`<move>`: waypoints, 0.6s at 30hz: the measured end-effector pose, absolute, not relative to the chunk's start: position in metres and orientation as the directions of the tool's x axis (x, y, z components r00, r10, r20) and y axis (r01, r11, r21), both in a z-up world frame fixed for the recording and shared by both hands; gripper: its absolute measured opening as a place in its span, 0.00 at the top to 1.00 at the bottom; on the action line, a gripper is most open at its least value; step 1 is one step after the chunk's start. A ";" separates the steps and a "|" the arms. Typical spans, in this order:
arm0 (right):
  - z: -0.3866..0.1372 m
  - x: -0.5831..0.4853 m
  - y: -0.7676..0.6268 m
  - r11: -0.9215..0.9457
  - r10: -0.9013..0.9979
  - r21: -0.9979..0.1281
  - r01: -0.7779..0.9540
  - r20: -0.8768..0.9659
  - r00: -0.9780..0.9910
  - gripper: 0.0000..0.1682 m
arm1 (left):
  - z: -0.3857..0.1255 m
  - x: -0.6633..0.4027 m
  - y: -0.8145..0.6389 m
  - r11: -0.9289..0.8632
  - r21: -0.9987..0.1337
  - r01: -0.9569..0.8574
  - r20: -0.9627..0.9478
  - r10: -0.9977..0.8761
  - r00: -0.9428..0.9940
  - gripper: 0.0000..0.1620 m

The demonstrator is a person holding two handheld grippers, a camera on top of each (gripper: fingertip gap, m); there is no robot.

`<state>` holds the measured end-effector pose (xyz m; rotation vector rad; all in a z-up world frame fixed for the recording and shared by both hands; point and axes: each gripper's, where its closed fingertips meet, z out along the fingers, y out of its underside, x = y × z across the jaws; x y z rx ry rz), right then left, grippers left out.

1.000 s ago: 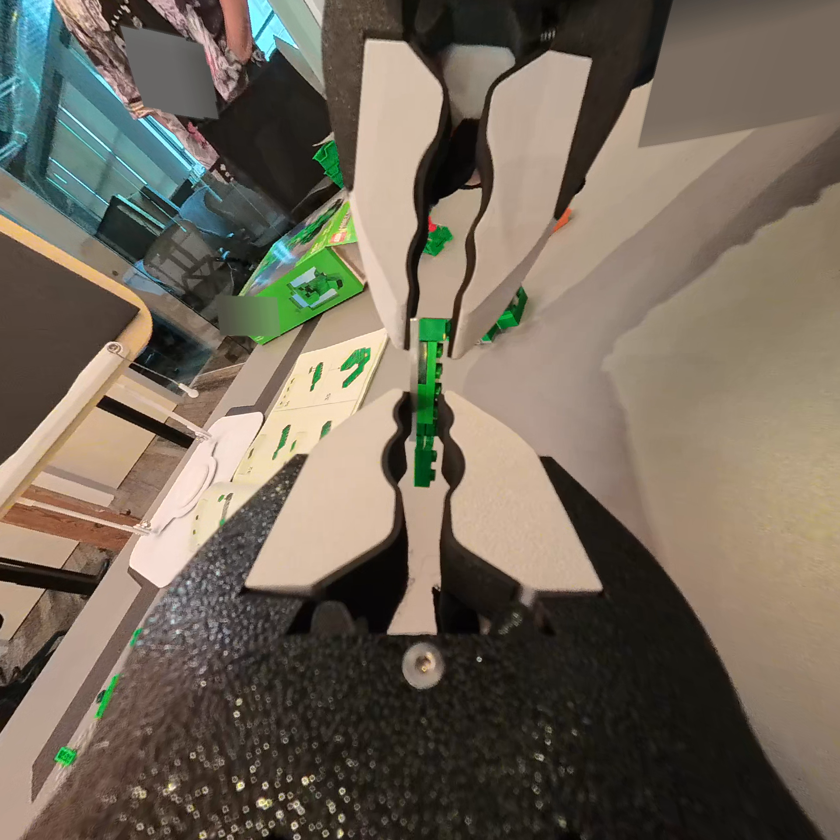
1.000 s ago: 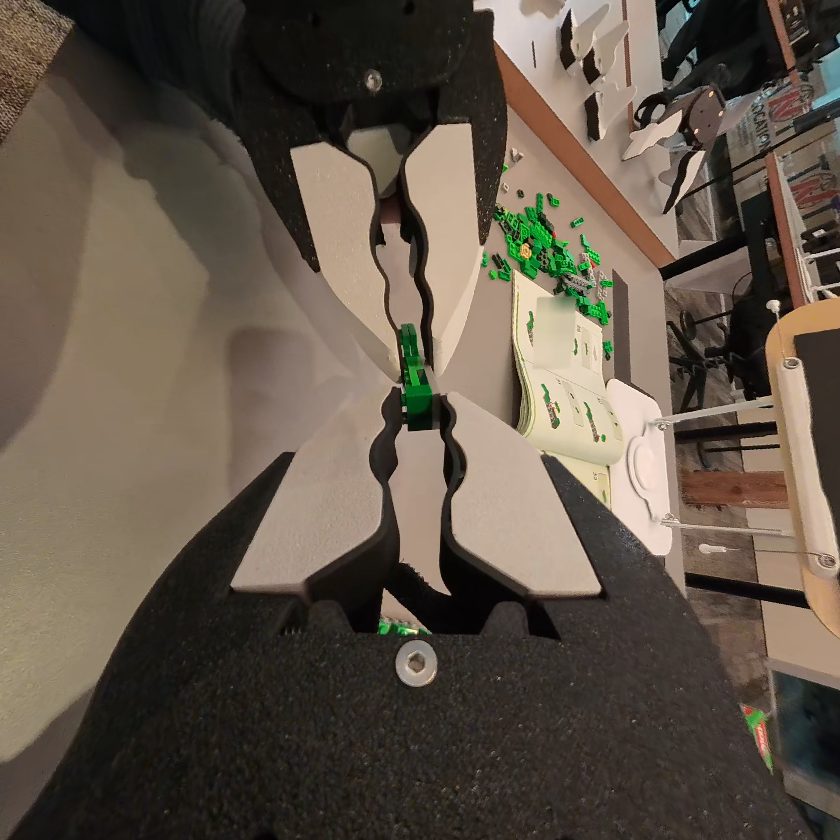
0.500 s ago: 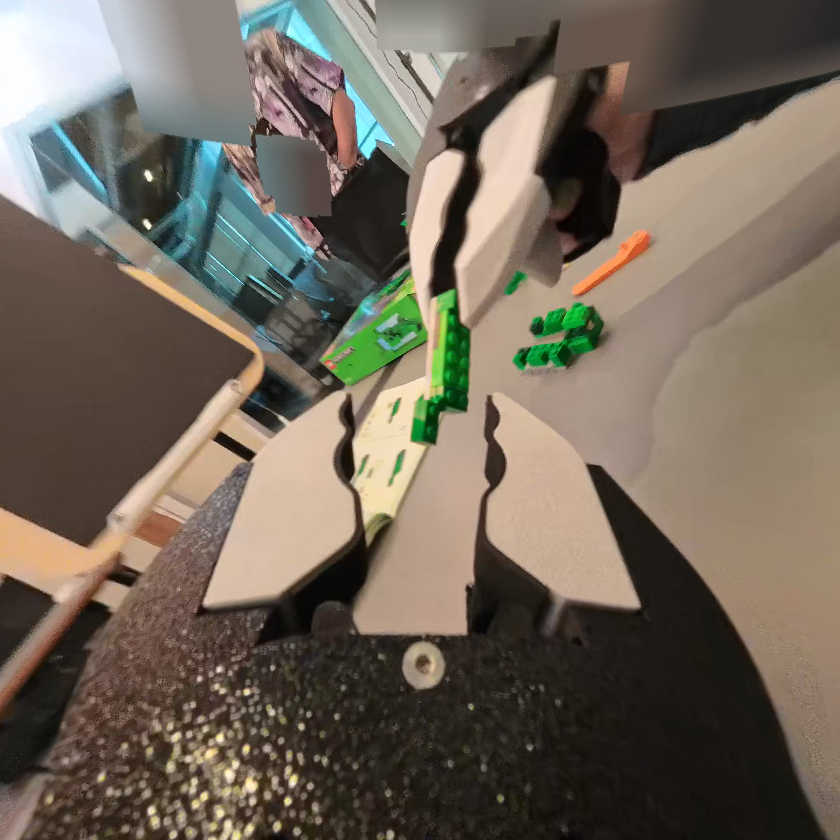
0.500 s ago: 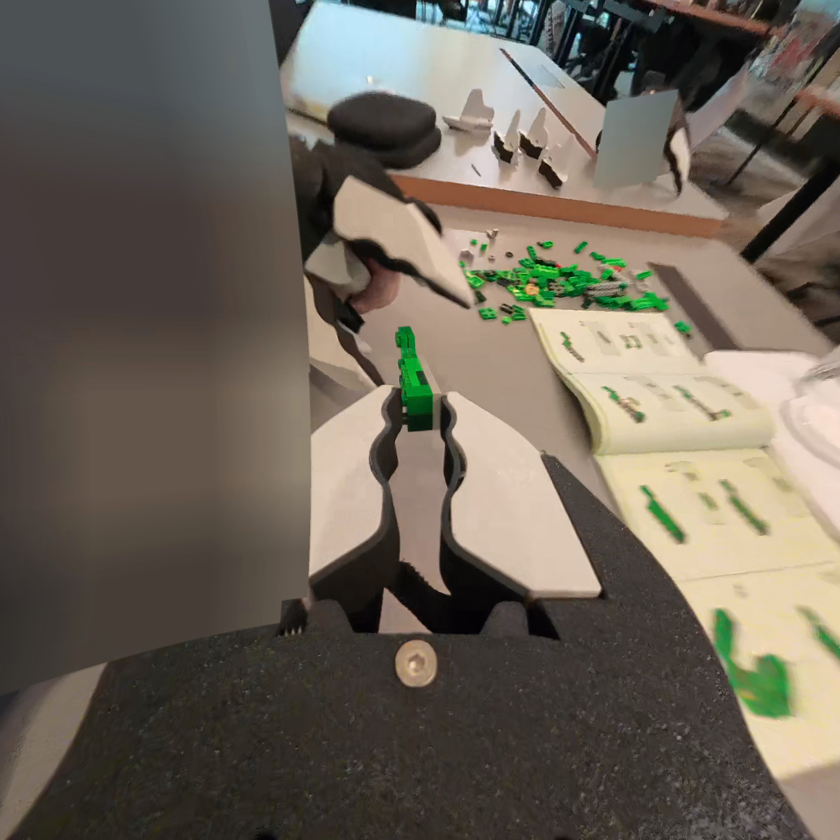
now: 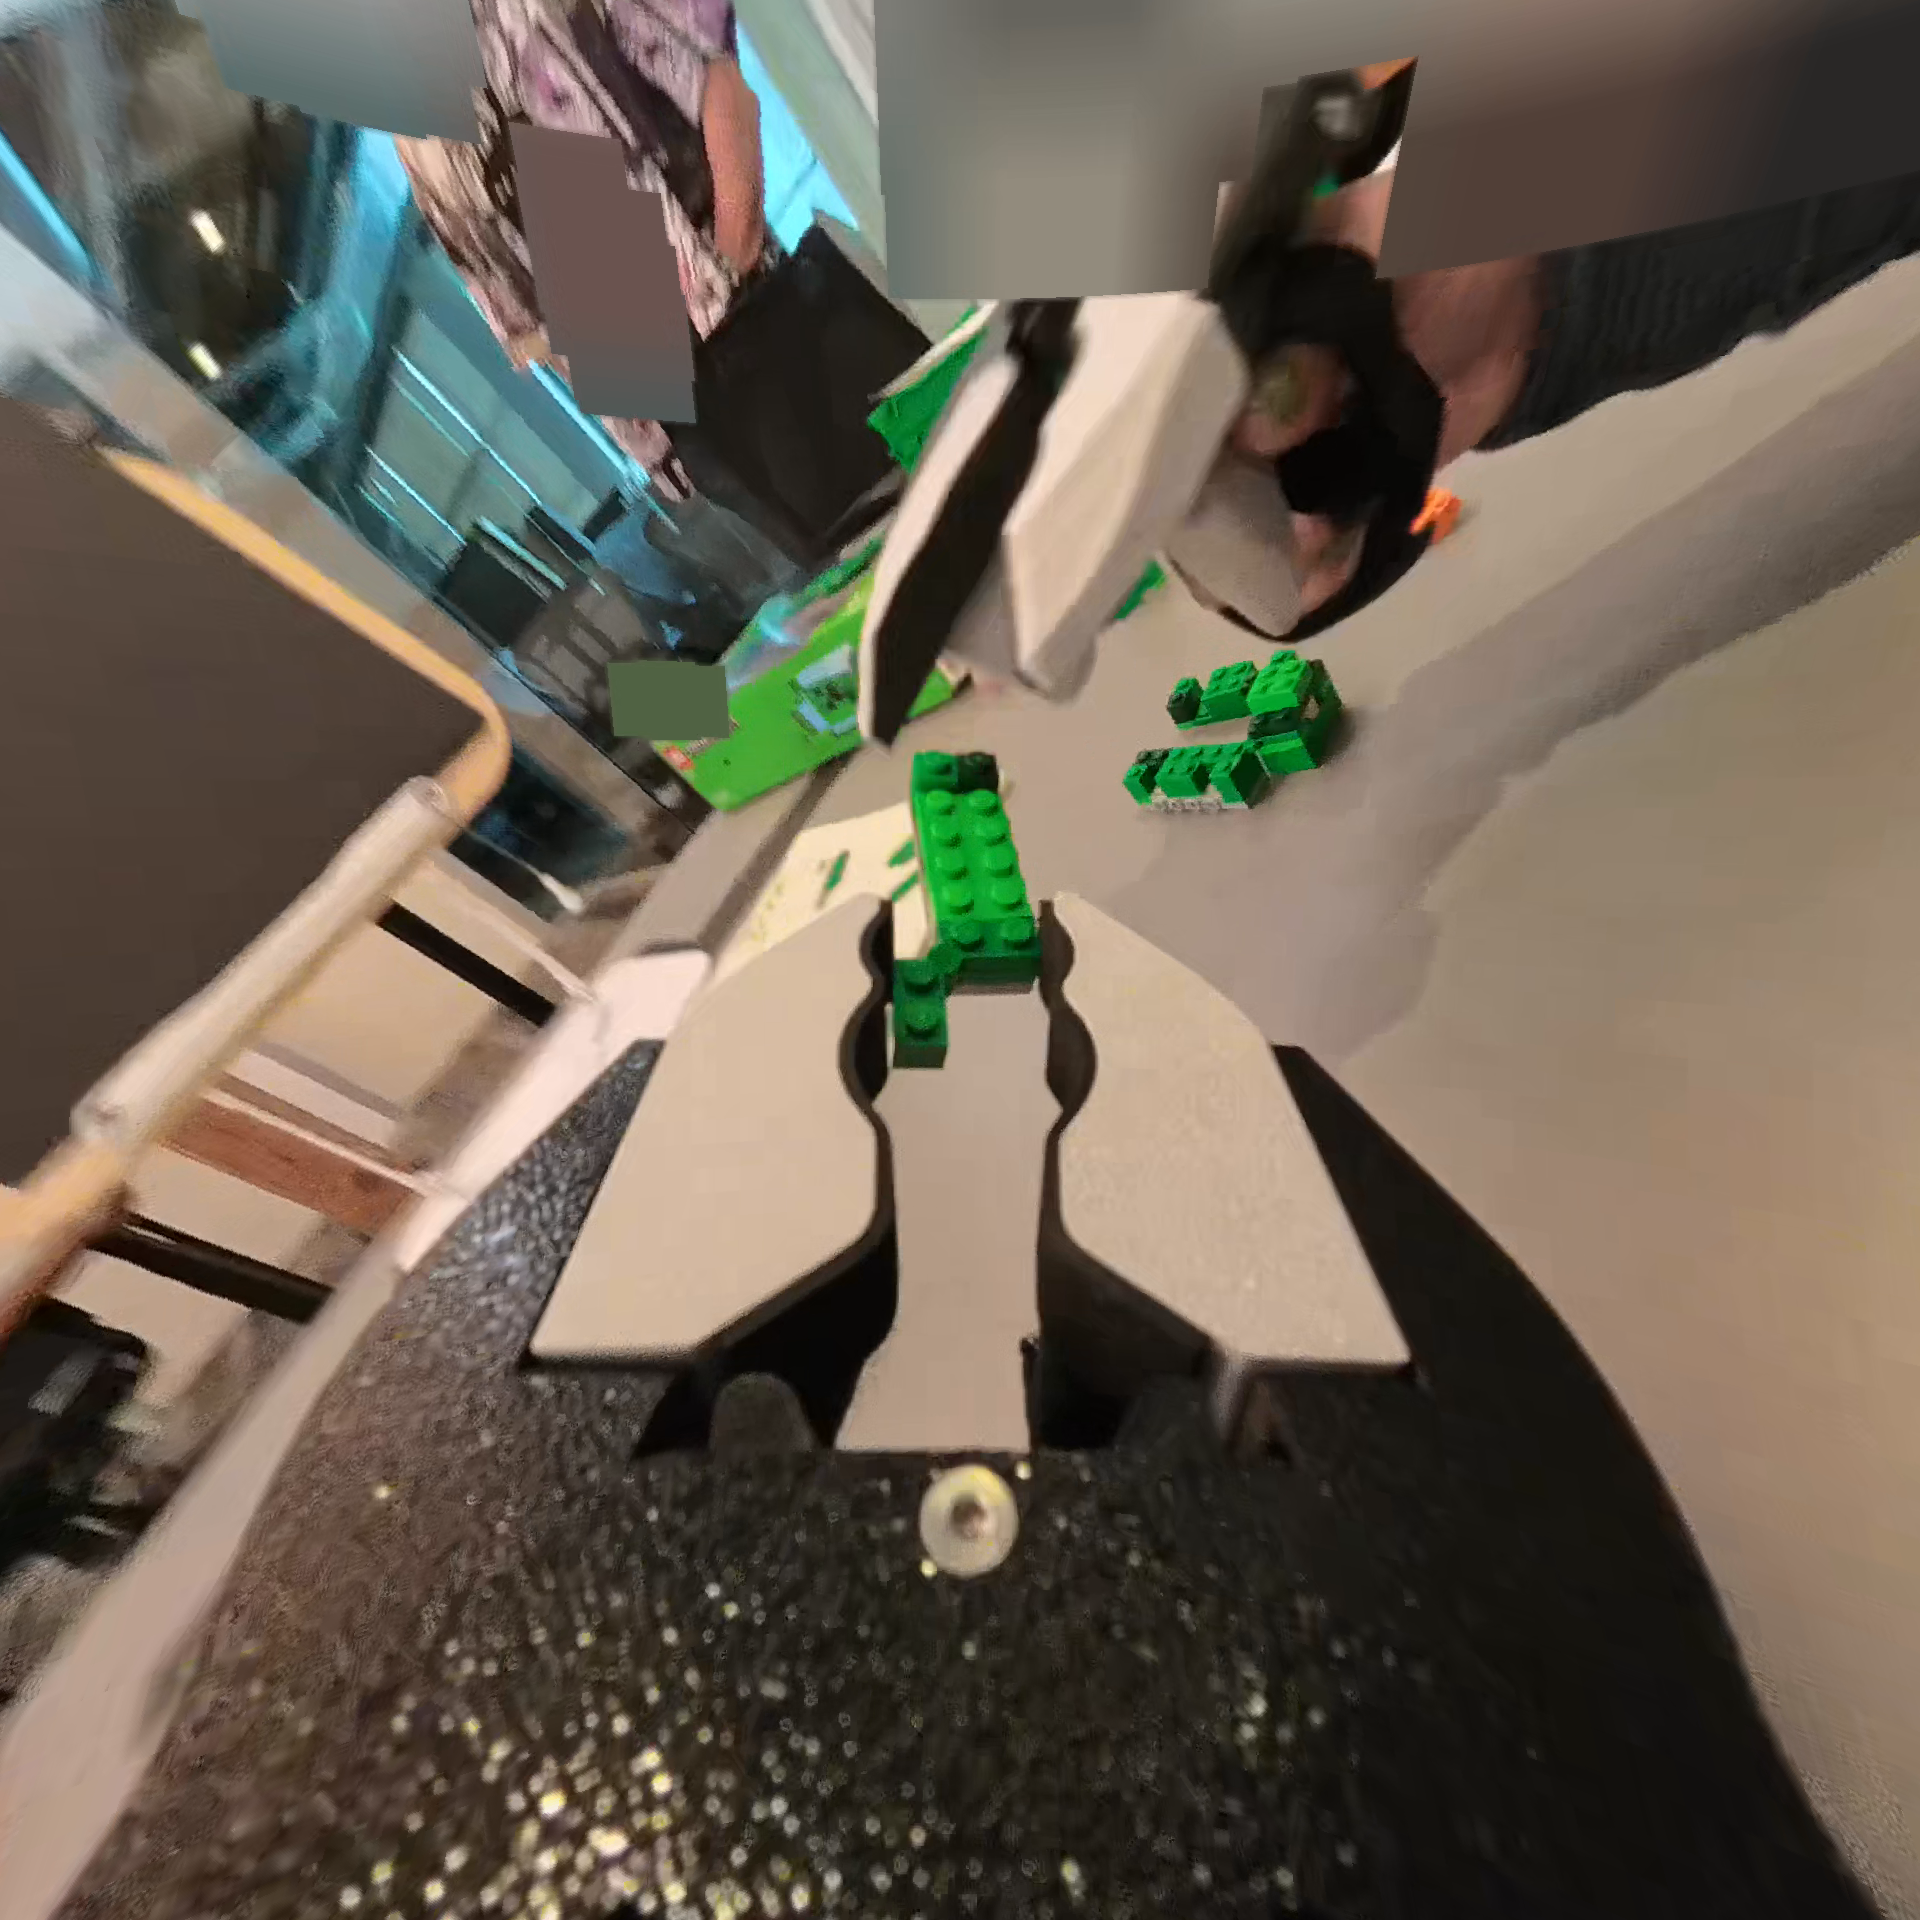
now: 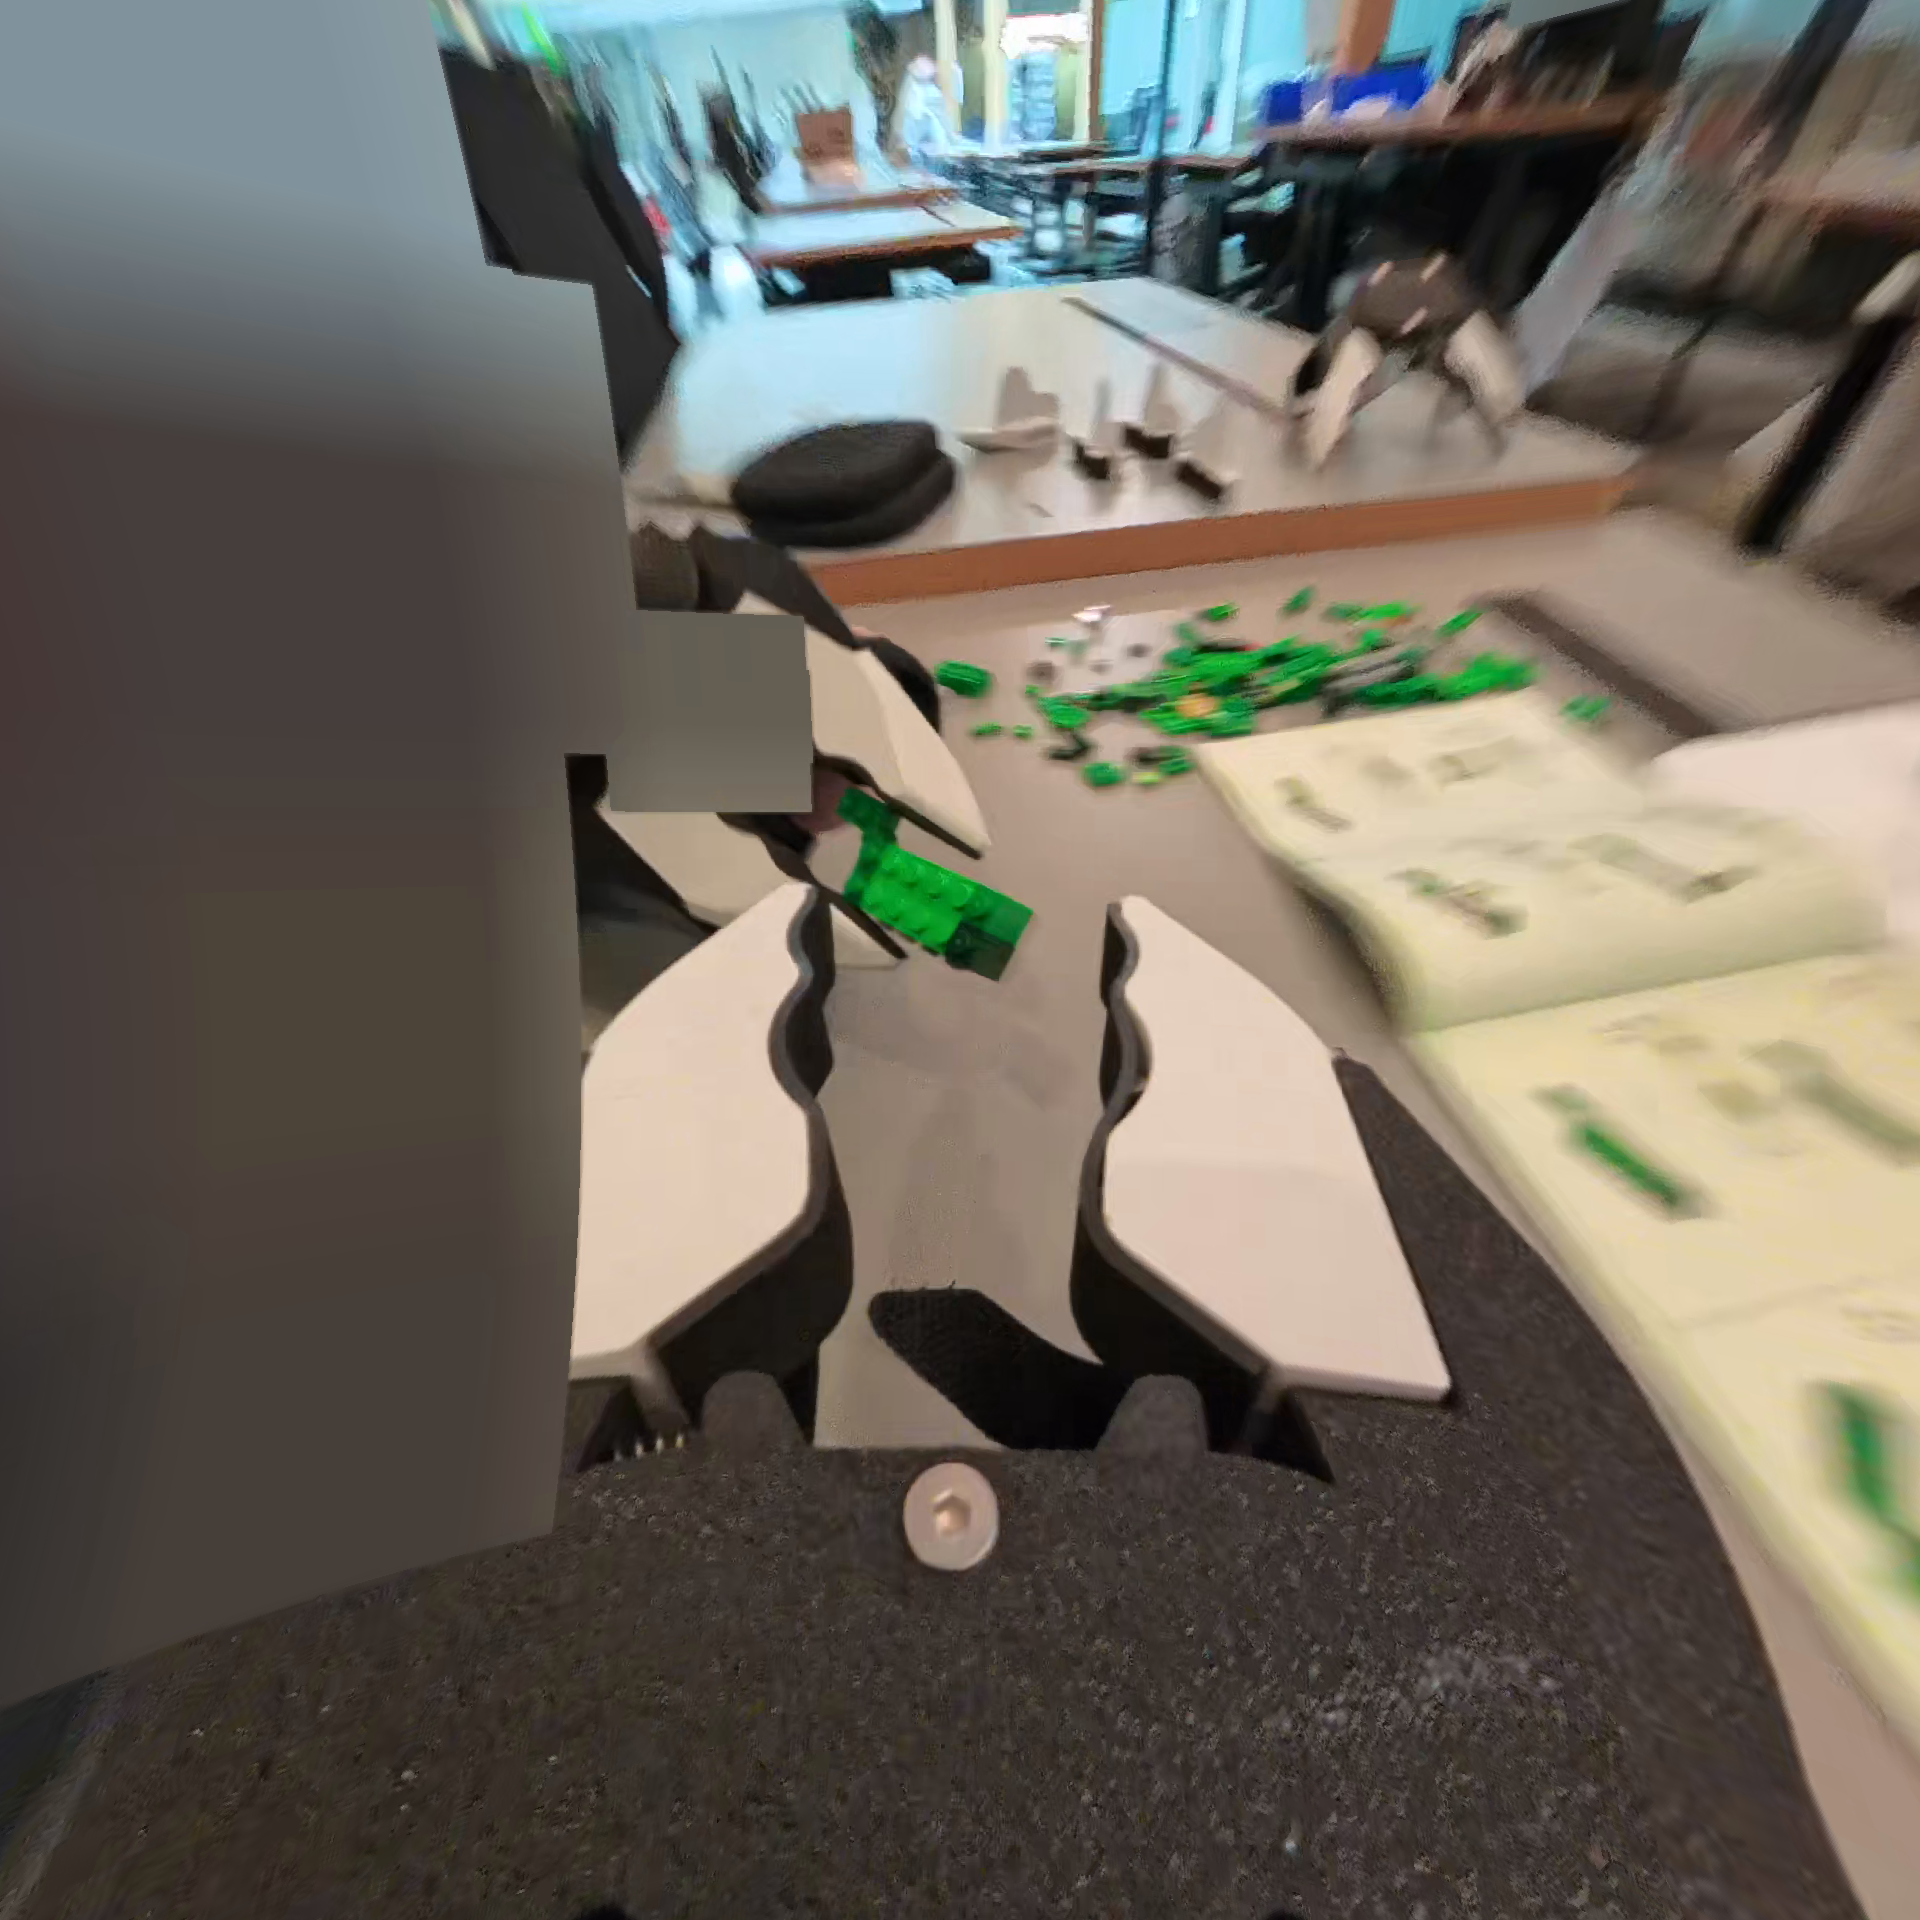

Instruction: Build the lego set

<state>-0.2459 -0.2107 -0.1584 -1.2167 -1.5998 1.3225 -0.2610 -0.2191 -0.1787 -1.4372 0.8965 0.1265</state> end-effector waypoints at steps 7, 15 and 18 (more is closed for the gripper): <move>-0.188 -0.254 -0.213 0.935 0.284 -0.222 0.278 0.936 -0.207 0.74 | -0.188 -0.261 -0.217 -0.062 -0.967 -0.248 -0.157 -0.622 0.767 0.84; -0.179 -0.265 -0.205 0.939 -0.112 0.136 0.317 0.990 -0.090 0.91 | -0.188 -0.255 -0.222 -0.179 -0.980 -0.085 0.065 -0.697 0.714 0.84; -0.183 -0.266 -0.202 0.942 -0.010 0.050 0.333 0.993 -0.120 0.91 | -0.180 -0.258 -0.222 -0.148 -0.988 -0.033 0.079 -0.688 0.722 0.74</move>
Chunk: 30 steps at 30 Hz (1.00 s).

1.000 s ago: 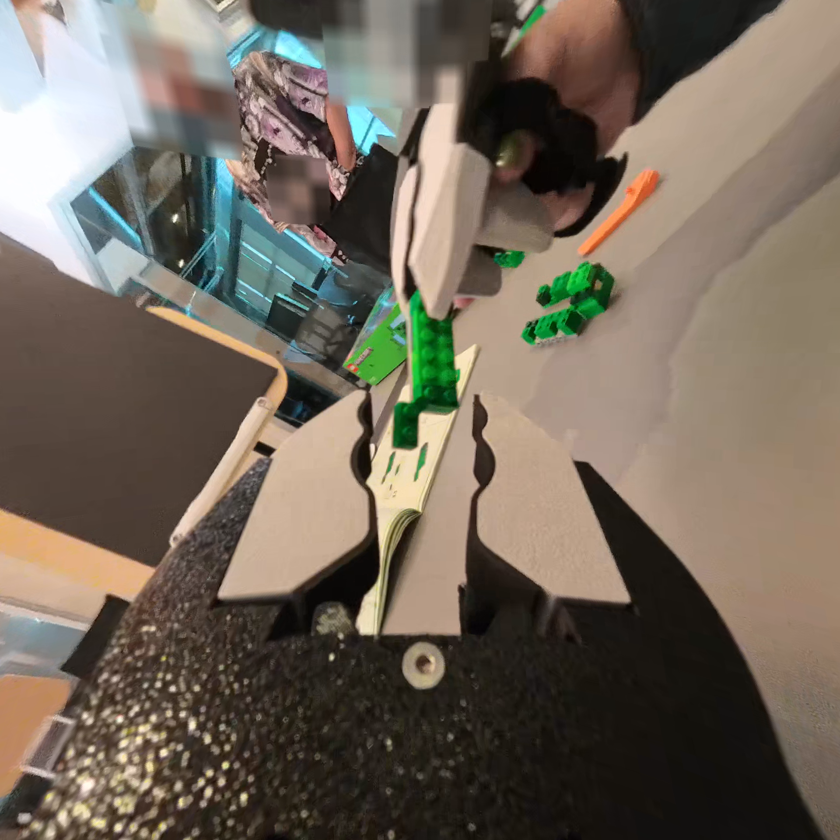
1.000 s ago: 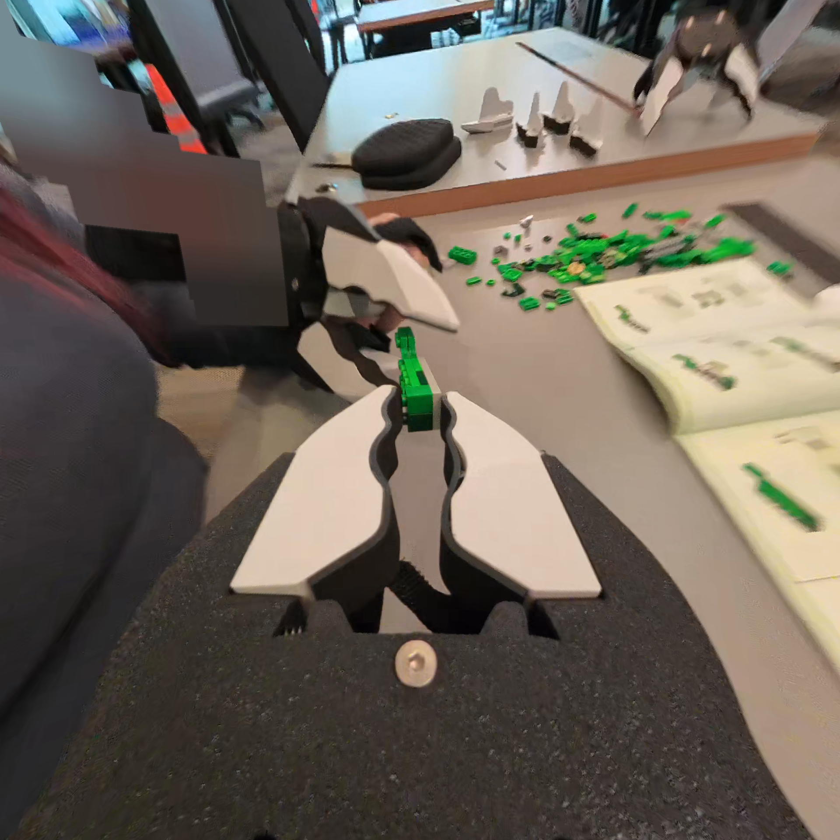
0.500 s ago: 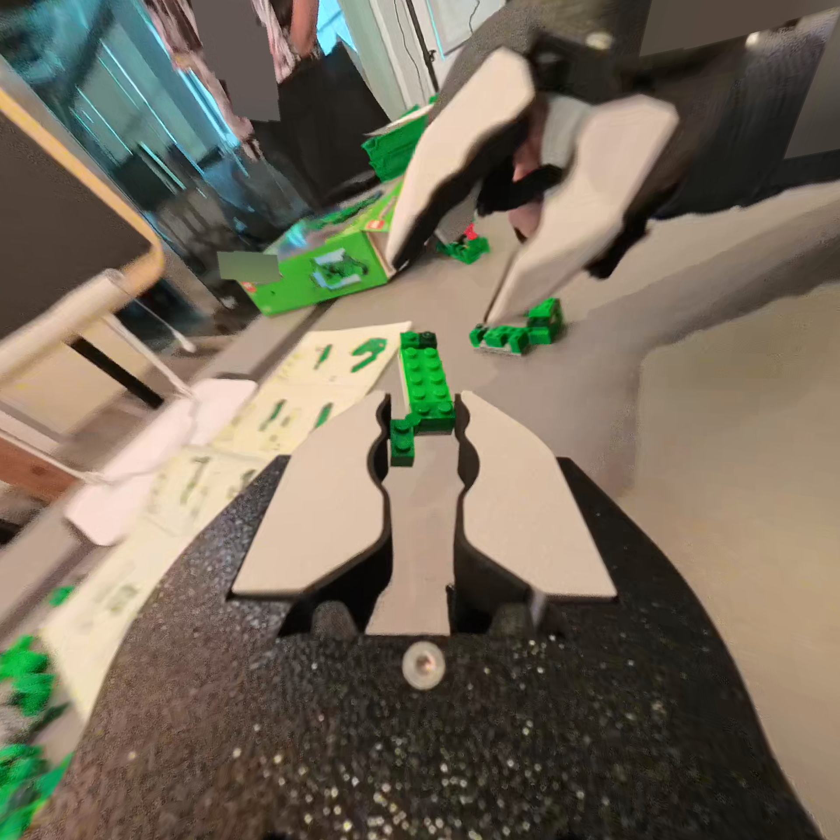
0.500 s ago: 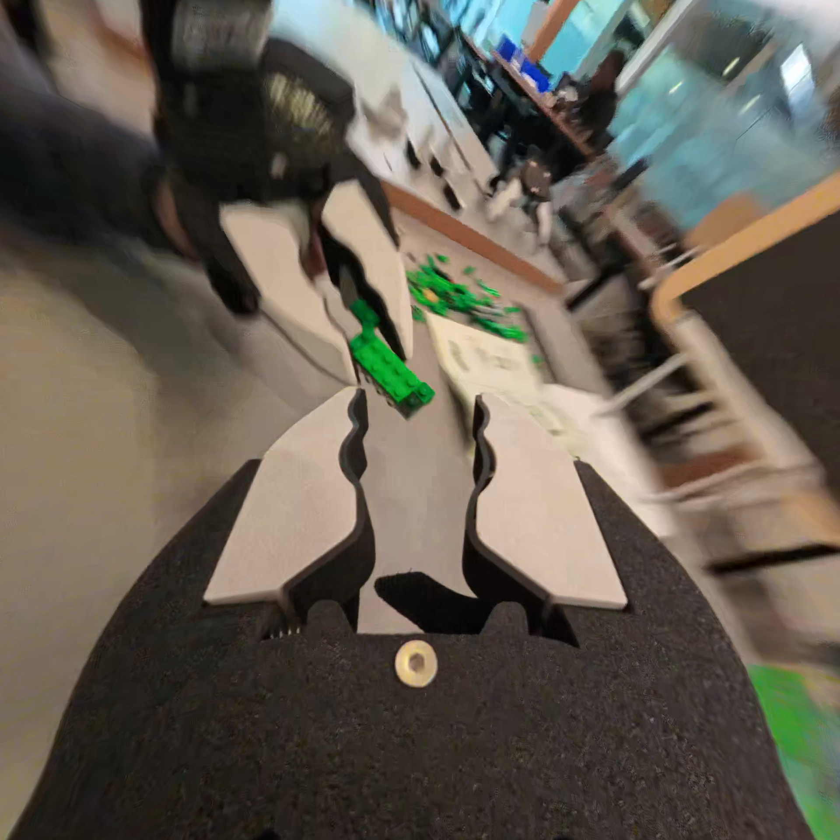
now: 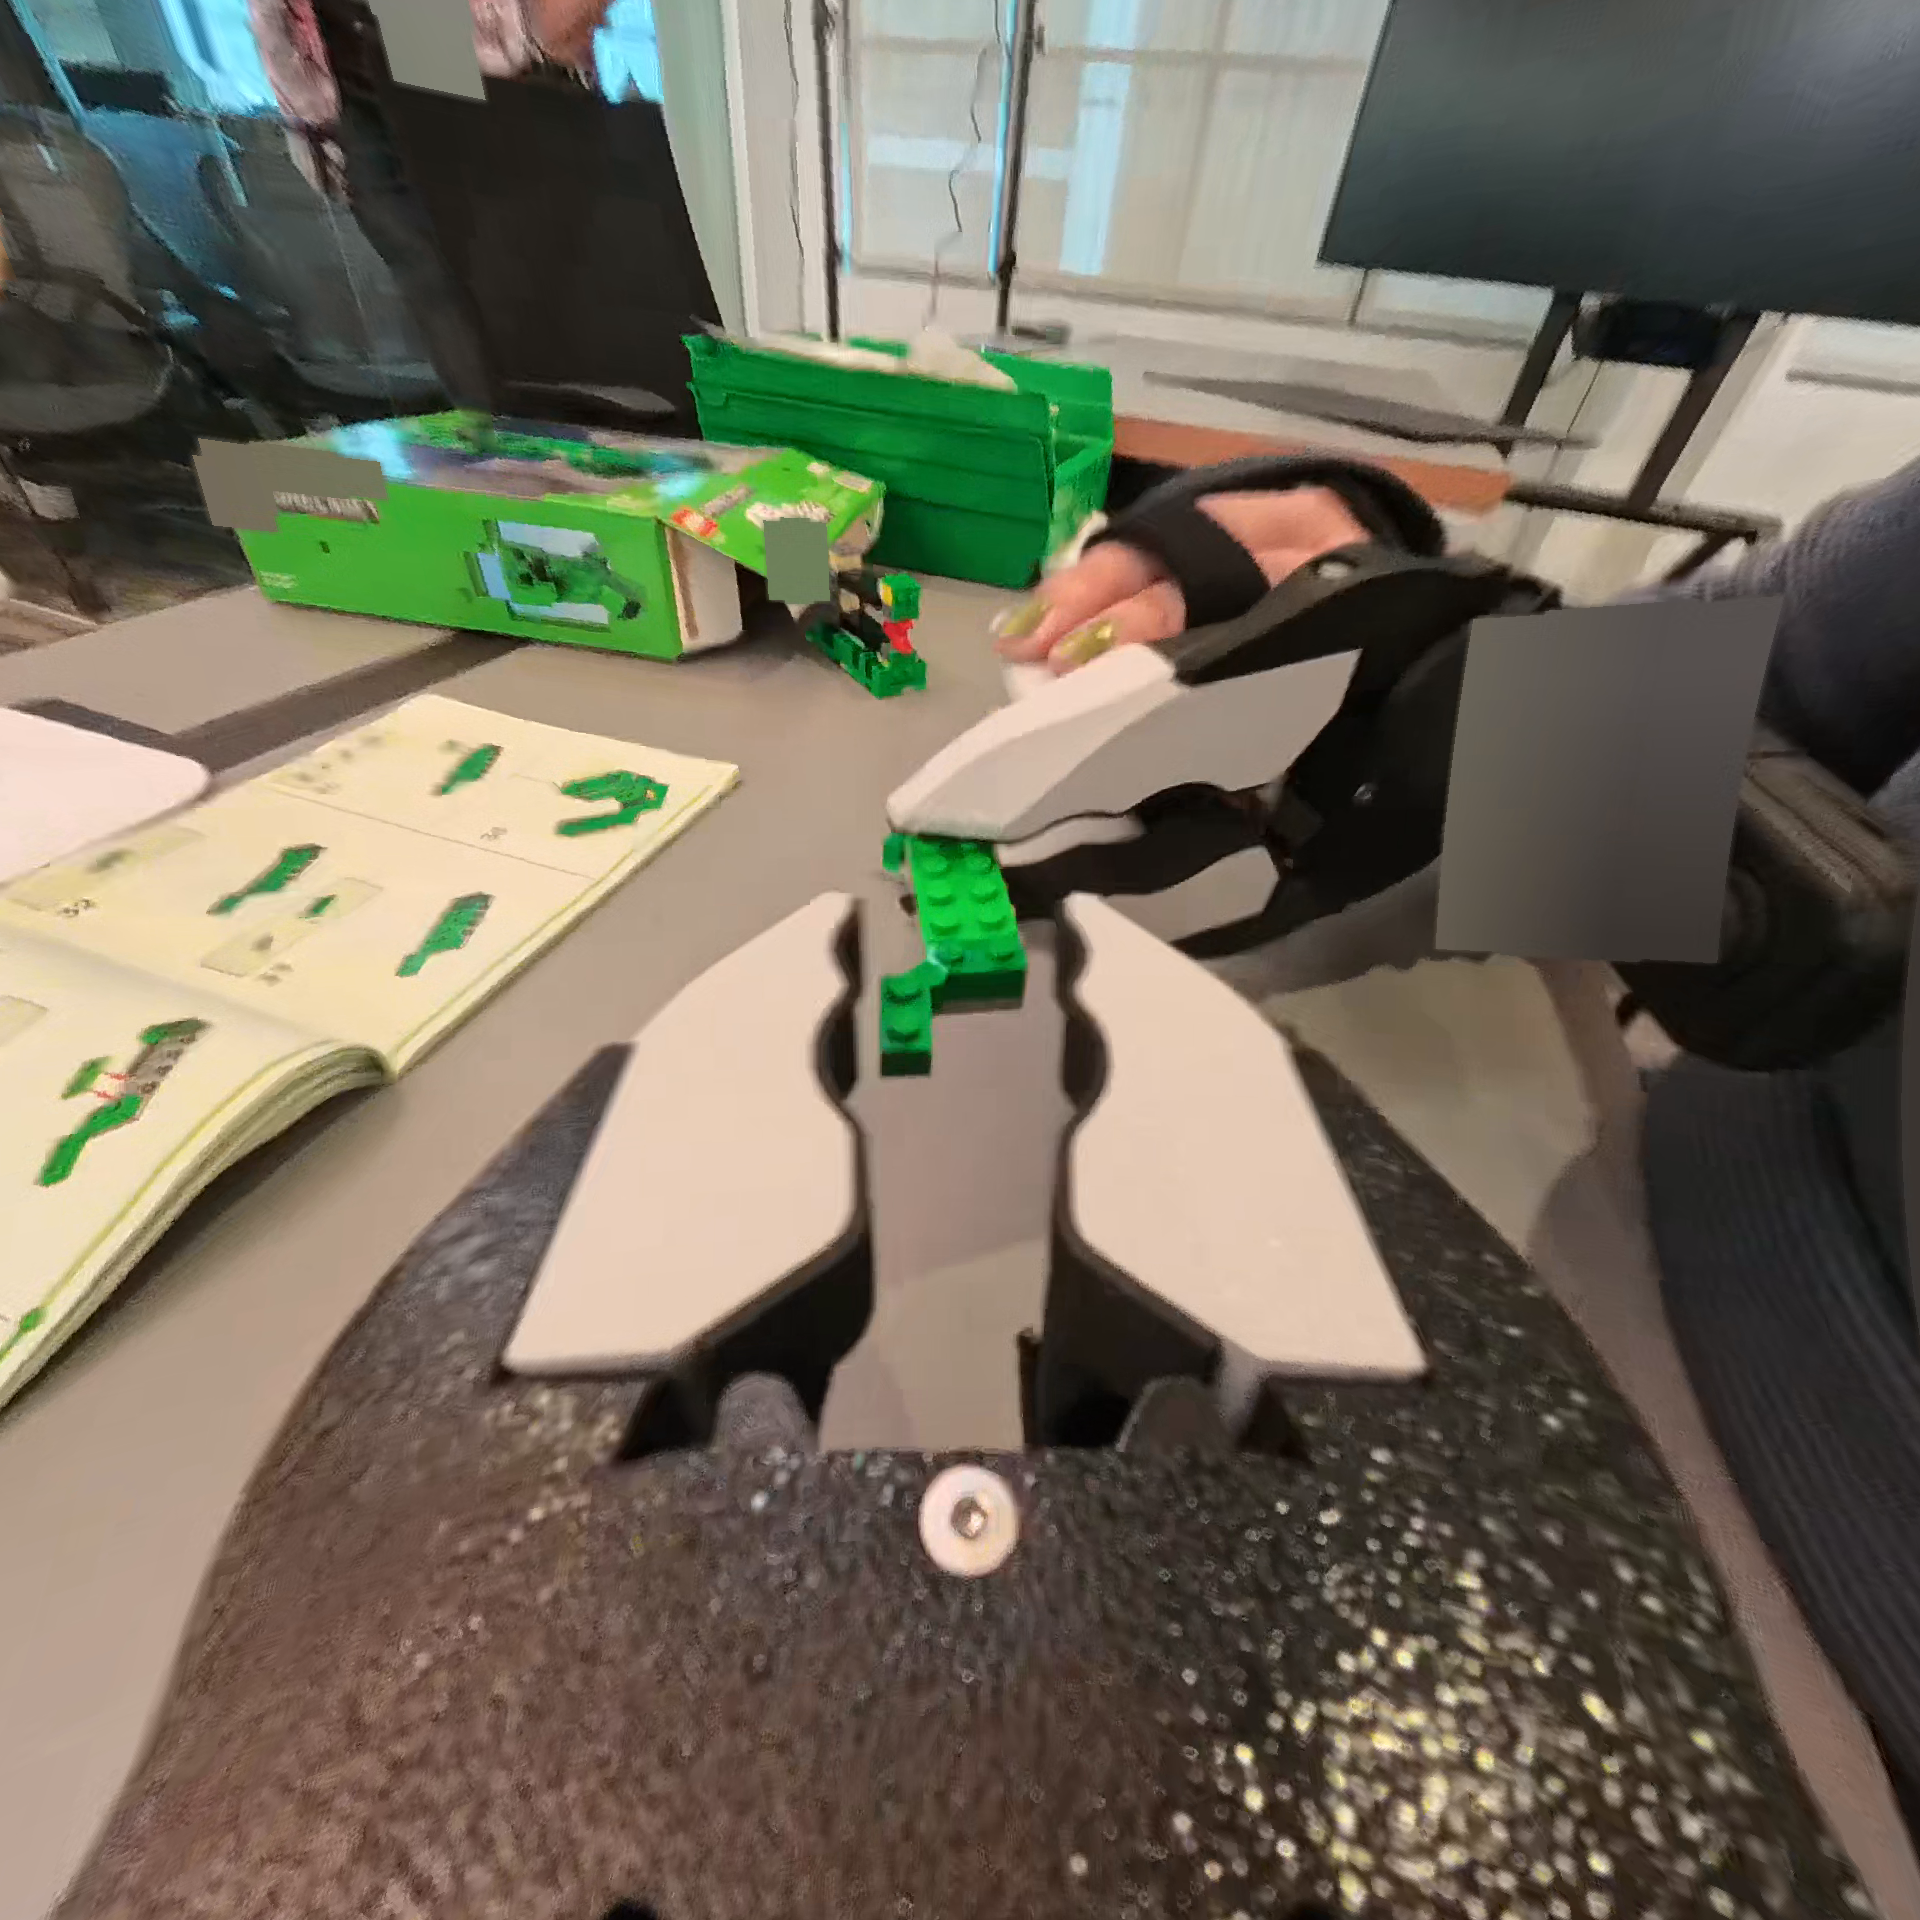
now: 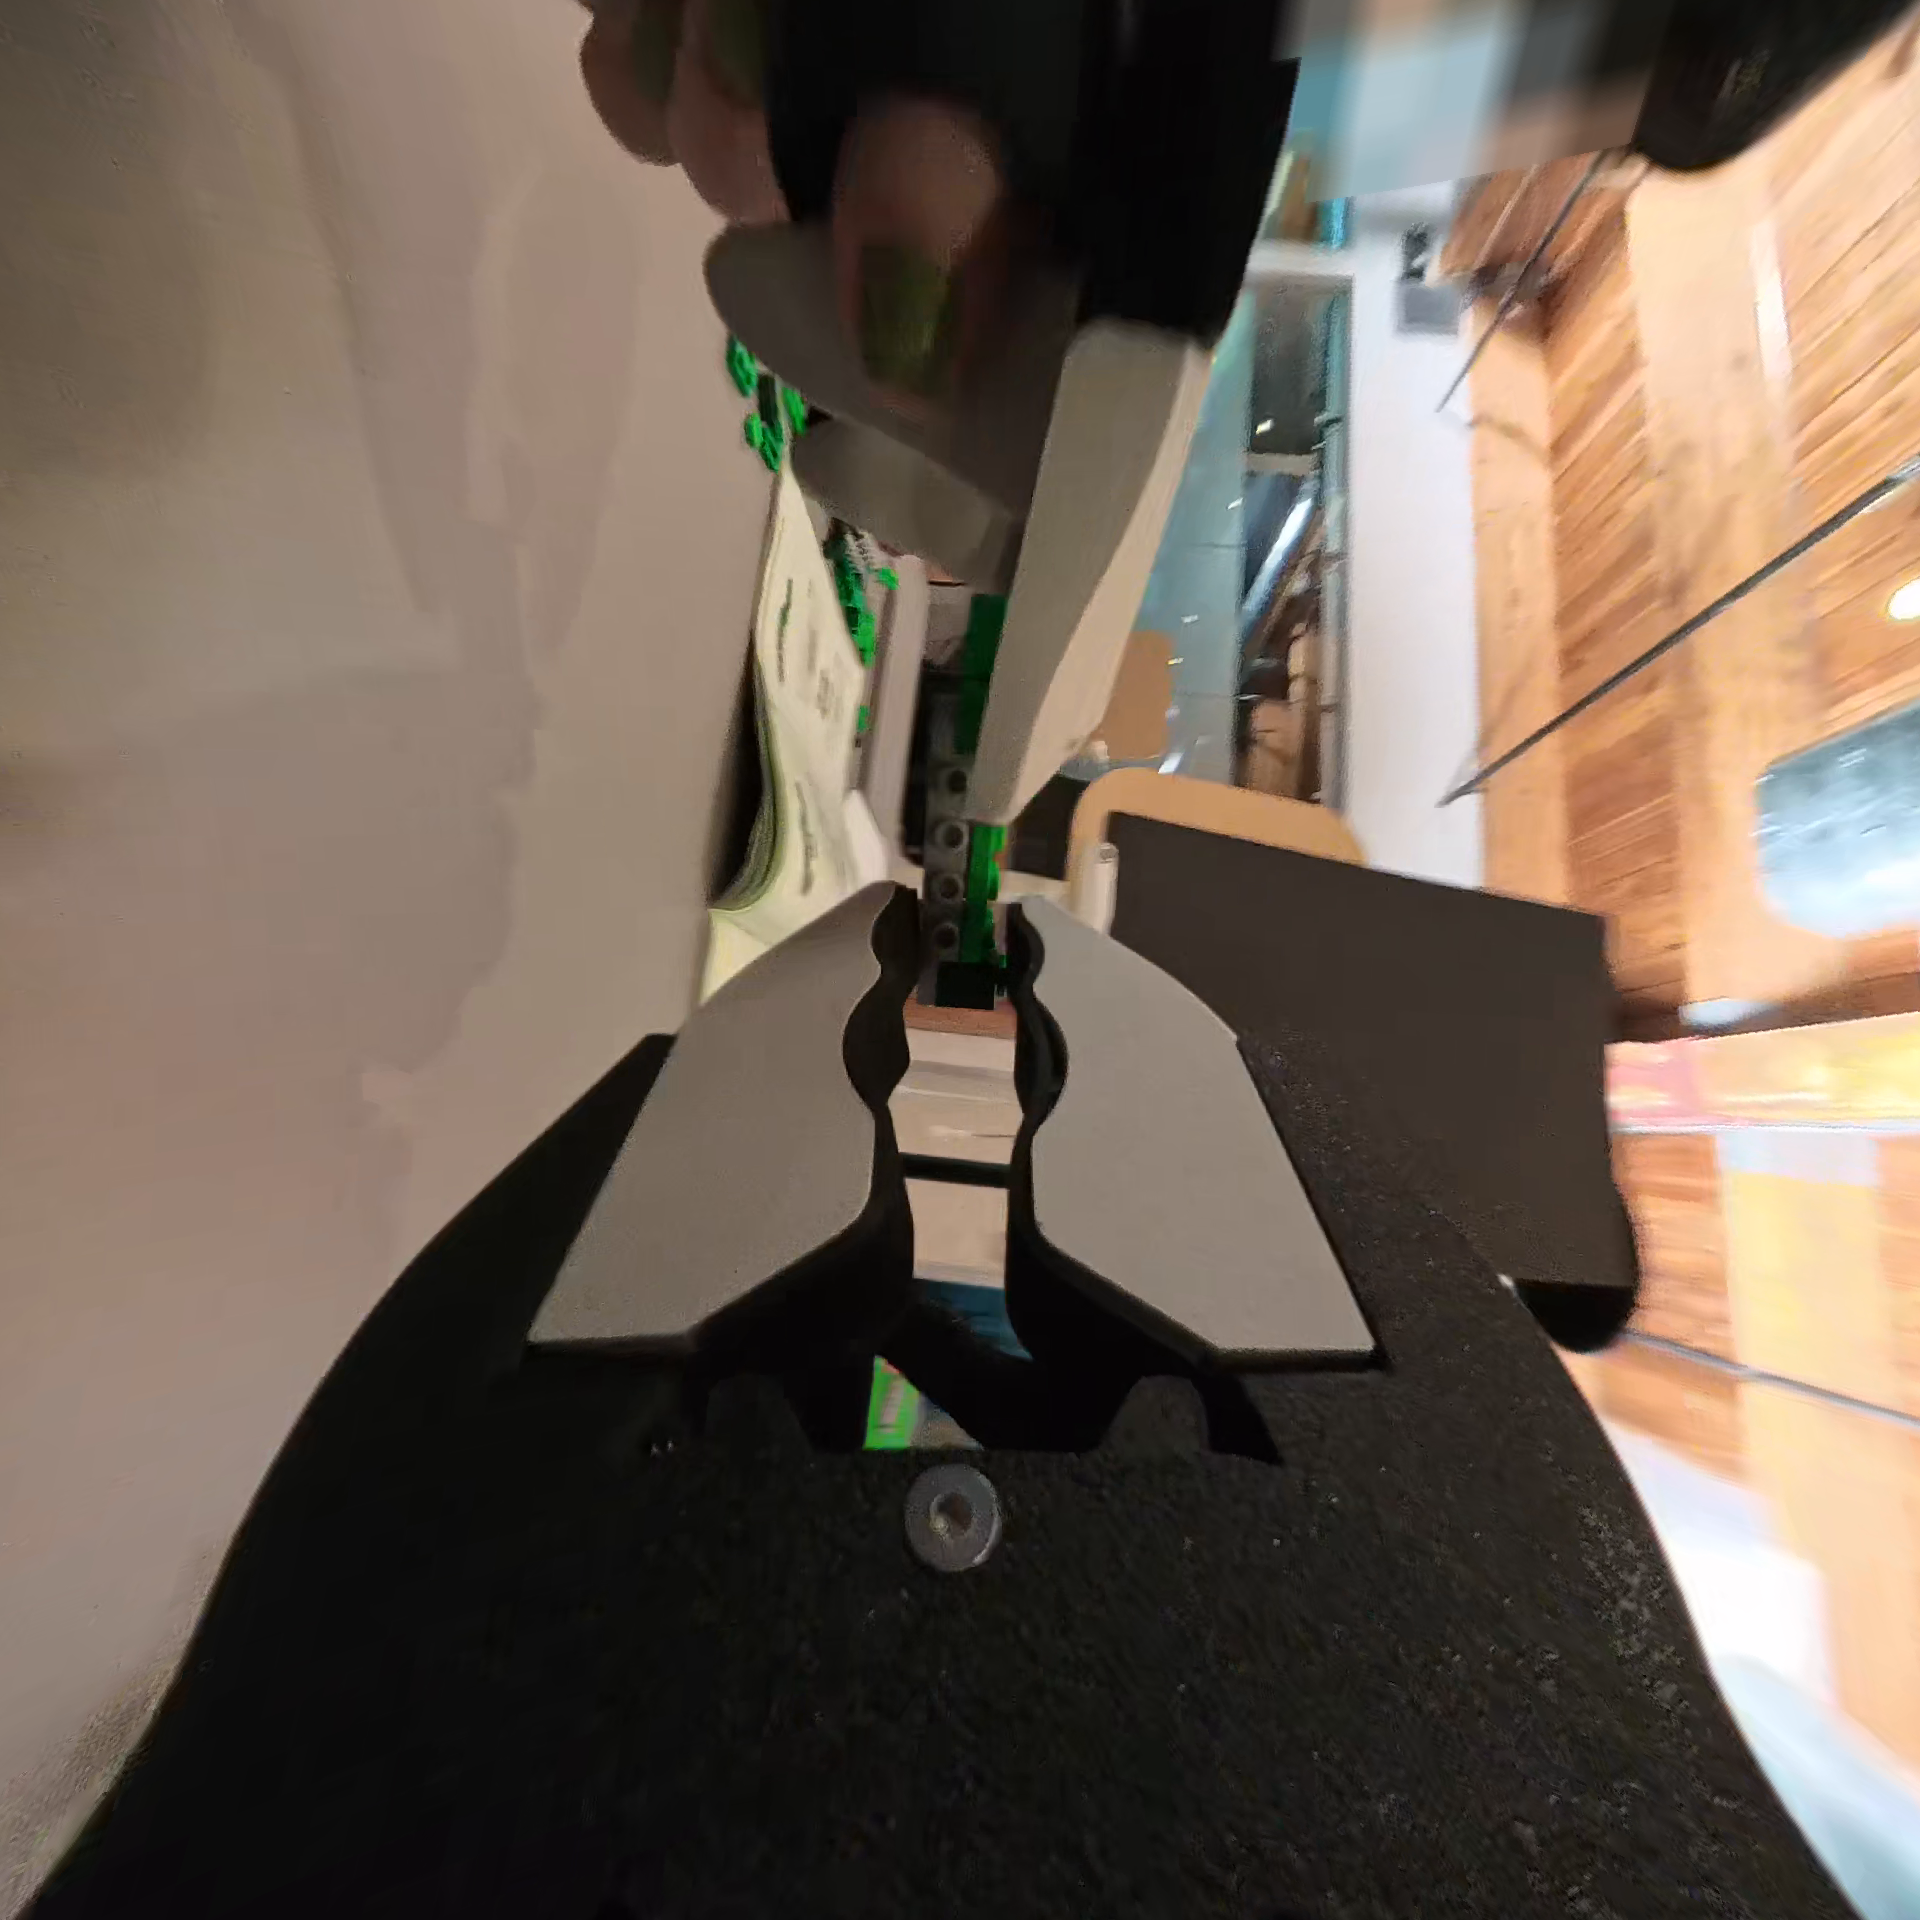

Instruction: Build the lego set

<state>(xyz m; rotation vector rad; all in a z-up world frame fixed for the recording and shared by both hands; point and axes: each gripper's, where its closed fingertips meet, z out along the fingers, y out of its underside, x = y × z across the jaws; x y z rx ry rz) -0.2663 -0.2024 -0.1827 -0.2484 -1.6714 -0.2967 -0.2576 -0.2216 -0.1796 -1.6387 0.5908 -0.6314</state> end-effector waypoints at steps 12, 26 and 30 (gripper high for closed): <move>-0.183 -0.271 -0.201 0.939 0.057 0.001 0.344 0.986 -0.157 0.91 | -0.176 -0.258 -0.220 -0.103 -0.993 -0.053 0.028 -0.662 0.749 0.79; -0.175 -0.273 -0.197 0.934 0.009 0.030 0.356 0.994 -0.109 0.91 | -0.178 -0.274 -0.209 -0.121 -0.991 -0.065 0.014 -0.559 0.829 0.52; -0.172 -0.272 -0.200 0.943 0.005 0.029 0.331 0.995 -0.104 0.91 | -0.178 -0.268 -0.213 -0.122 -0.991 -0.058 0.028 -0.604 0.796 0.62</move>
